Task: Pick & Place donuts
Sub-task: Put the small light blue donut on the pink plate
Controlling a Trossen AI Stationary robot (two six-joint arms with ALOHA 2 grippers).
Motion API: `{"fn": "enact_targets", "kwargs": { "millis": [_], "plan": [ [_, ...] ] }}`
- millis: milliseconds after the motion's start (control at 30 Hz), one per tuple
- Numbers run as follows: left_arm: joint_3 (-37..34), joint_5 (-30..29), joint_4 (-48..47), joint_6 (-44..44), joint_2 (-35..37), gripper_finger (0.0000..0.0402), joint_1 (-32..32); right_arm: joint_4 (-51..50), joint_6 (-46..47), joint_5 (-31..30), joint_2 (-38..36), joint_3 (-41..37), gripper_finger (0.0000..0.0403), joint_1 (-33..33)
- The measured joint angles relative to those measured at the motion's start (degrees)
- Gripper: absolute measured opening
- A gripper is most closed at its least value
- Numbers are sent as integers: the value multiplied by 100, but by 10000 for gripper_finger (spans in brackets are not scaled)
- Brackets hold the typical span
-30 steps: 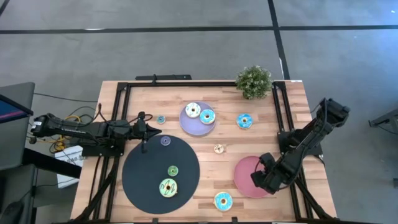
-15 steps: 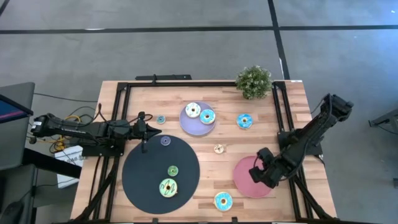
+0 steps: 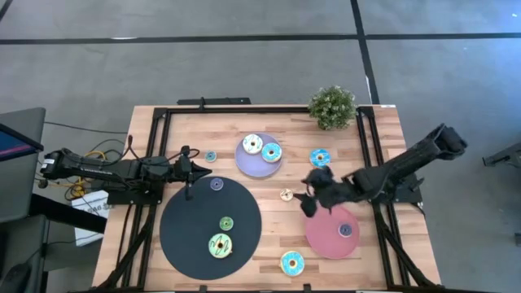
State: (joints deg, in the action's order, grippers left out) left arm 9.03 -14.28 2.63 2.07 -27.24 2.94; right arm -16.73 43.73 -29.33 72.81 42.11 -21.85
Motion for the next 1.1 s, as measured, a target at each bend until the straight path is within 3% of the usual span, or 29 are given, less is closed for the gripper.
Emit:
{"fn": "enact_targets", "kwargs": {
  "millis": [100,167,333,500,767,1100],
  "plan": [
    [-1,0,-2,-7,2,0,0,988,-884,352,226,24,296,487],
    [-1,2,16,-7,1,0,-1,1141,-1081,677,356,18,296,773],
    [-2,9,13,-5,-7,0,-1,918,-1118,1404,804,340,296,1307],
    [-2,11,-21,-4,-9,0,0,816,-1120,1927,1189,528,296,1434],
    [-2,13,-12,78,-9,0,0,557,-1124,2044,1465,669,296,1450],
    [-2,11,91,290,-9,0,0,-324,-985,1851,1069,377,296,1615]
  ]
}}
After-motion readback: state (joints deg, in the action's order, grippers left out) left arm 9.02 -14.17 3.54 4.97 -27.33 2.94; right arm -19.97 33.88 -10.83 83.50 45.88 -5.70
